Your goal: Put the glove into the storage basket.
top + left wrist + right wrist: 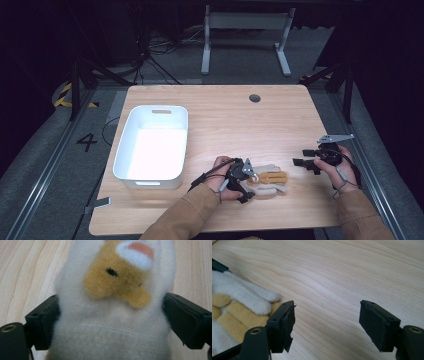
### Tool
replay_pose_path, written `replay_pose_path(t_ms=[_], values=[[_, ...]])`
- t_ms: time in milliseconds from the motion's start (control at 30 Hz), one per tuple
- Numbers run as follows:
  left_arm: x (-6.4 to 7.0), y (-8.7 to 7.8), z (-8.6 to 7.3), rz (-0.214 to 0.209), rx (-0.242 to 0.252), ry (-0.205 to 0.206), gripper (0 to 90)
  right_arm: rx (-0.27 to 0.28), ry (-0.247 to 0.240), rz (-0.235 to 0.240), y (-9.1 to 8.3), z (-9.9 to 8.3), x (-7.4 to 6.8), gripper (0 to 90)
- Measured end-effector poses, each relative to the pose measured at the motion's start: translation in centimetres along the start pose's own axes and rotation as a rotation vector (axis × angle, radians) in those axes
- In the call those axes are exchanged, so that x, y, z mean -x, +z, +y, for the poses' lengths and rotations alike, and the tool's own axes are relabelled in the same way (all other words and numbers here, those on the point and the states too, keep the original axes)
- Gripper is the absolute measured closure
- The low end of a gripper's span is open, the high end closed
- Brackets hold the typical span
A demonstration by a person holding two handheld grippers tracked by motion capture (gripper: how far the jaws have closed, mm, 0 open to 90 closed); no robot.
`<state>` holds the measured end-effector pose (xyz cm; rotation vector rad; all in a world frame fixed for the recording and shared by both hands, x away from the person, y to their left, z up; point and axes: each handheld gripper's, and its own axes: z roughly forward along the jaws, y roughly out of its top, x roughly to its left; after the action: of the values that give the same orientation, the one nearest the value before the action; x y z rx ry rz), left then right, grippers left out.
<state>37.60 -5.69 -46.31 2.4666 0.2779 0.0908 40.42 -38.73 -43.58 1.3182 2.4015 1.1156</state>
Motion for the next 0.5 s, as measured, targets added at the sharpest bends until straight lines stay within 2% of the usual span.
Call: replay_pose_path(t_ms=[100,167,267,367,433,500], values=[[0.2,-0.07,0.08,0.01,0.003,-0.02,16.1,-0.002,-0.001,-0.002,0.06,-0.02,-0.04,29.7],[0.37,-0.05,0.21,0.021,-0.003,-0.031,16.8,-0.002,0.001,0.001,0.07,-0.02,-0.05,29.7],[0.35,-0.12,0.22,0.02,0.005,-0.031,19.7,-0.003,-0.001,-0.001,0.14,-0.05,-0.07,29.7],[0.26,-0.39,0.1,0.026,0.021,-0.044,32.7,-0.005,-0.001,0.0,0.17,-0.04,-0.12,29.7],[0.24,-0.52,0.13,0.027,0.02,-0.038,40.8,-0.004,-0.001,0.0,0.17,-0.03,-0.12,29.7],[0.32,-0.64,0.17,0.033,0.014,-0.053,48.1,-0.004,-0.001,-0.001,0.18,-0.04,-0.09,29.7]])
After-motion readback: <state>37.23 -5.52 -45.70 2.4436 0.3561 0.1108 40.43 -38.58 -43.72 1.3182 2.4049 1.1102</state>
